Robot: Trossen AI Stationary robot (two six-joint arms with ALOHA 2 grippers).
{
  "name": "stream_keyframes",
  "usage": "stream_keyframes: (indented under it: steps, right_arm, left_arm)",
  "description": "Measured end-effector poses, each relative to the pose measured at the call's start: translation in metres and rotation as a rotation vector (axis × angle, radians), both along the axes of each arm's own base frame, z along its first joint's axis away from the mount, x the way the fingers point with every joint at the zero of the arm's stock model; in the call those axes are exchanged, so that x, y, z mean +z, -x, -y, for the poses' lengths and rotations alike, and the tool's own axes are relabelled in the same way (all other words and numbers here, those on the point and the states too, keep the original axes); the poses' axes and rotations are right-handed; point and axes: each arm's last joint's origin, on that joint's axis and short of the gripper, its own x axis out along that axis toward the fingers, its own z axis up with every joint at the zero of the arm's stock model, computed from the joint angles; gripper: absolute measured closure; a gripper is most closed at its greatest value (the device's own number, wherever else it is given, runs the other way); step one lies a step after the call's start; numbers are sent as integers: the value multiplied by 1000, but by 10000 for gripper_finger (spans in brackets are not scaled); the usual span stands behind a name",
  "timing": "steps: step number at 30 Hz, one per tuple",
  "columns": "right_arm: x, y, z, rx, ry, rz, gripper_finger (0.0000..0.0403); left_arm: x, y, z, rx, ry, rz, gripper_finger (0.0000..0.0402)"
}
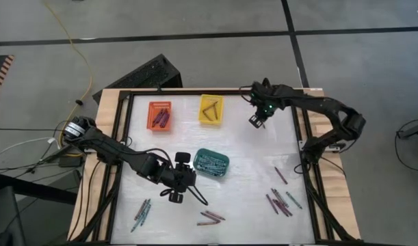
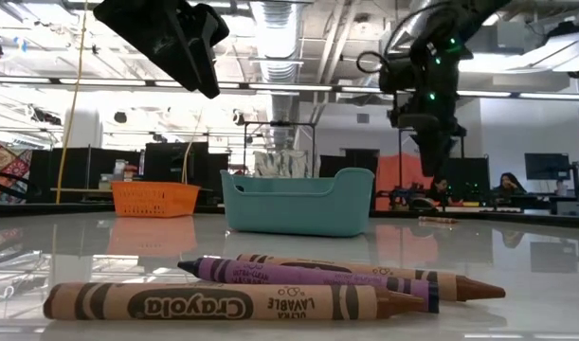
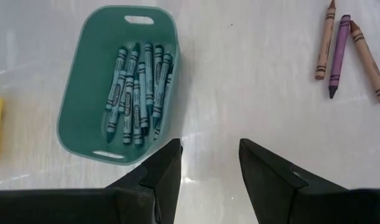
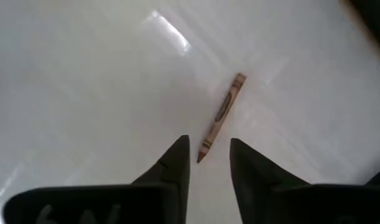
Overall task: Sort crayons
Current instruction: Put the brown crayon into the yellow bin
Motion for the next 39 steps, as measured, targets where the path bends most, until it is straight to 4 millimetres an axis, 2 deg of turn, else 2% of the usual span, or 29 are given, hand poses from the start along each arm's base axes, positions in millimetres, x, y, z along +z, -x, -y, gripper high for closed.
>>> stream_keyframes:
  steps: [4,9,18,26,30,36,39]
  right_arm:
    - [-19,7,4,-15,-5,-5,275]
    - [-38,15,8,-29,-24,11,269]
    - [-71,10,15,-24,-43,5,273]
    - [-92,3,22,-25,-72,-33,276]
    - [-94,3,23,-30,-81,-34,303]
    - [-85,6,21,-8,-69,-4,390]
    - [-79,6,18,4,-57,15,395]
  left_arm:
    - [0,0,0,4,3,0,251]
    - [0,0,0,4,5,4,251]
    - [1,-2,1,9,18,24,251]
    - [2,-2,1,25,31,26,251]
    - [2,-2,1,26,31,26,251]
    - [4,-6,-4,91,-47,90,251]
    - [9,-14,-11,109,-48,163,251]
